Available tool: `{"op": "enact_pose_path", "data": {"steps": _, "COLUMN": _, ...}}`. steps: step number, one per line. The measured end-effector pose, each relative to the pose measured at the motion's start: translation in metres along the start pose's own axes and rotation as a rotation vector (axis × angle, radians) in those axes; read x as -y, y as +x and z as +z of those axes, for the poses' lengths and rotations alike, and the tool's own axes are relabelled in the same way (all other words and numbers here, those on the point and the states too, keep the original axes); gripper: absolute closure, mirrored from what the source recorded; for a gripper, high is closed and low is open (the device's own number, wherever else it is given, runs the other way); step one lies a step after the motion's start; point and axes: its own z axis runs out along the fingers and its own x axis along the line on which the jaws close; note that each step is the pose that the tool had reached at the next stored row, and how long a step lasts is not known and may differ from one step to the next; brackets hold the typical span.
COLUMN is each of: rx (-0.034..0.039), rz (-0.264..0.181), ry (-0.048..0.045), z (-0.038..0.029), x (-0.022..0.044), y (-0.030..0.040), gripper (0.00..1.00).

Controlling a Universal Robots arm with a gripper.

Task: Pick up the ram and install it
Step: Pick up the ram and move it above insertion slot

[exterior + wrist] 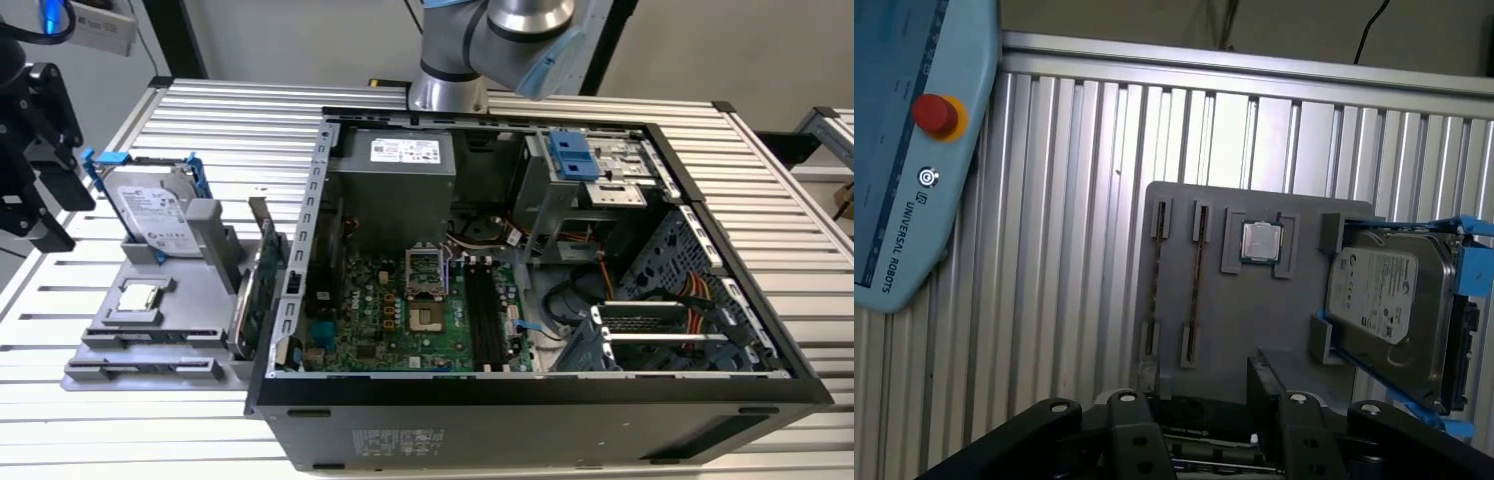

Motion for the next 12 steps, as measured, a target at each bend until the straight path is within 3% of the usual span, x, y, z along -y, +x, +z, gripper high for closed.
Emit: {"op": "enact_pose_path", "data": {"steps": 12, "rx": 0.0001, "rz": 0.0, "ry": 0.0002, "z": 0.0056, "x": 0.0001, "y": 0.0, "gripper": 0.0}}
